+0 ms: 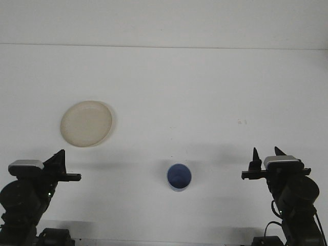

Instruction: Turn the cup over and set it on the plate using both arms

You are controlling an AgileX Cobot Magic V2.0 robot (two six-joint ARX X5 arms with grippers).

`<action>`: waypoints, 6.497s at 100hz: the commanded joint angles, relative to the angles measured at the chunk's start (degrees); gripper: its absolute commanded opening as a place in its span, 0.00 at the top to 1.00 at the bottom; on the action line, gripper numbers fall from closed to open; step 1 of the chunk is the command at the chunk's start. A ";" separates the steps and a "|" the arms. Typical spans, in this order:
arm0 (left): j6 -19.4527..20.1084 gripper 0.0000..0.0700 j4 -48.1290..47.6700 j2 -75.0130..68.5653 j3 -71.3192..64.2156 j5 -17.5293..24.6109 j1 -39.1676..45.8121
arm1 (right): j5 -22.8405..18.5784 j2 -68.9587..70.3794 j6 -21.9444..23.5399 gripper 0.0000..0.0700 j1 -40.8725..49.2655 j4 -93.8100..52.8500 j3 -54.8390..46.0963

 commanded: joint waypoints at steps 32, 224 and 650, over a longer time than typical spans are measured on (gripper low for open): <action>5.44 0.98 -21.73 20.37 17.29 -0.13 -0.02 | 0.04 0.17 -0.63 0.39 0.13 0.59 0.52; -5.49 0.26 -26.77 73.50 49.03 5.92 -48.61 | 0.00 0.17 -0.59 0.39 0.15 0.48 0.52; 3.98 0.27 -1.51 23.56 15.76 -2.54 1.09 | 0.00 0.20 -0.59 0.39 0.13 0.46 0.52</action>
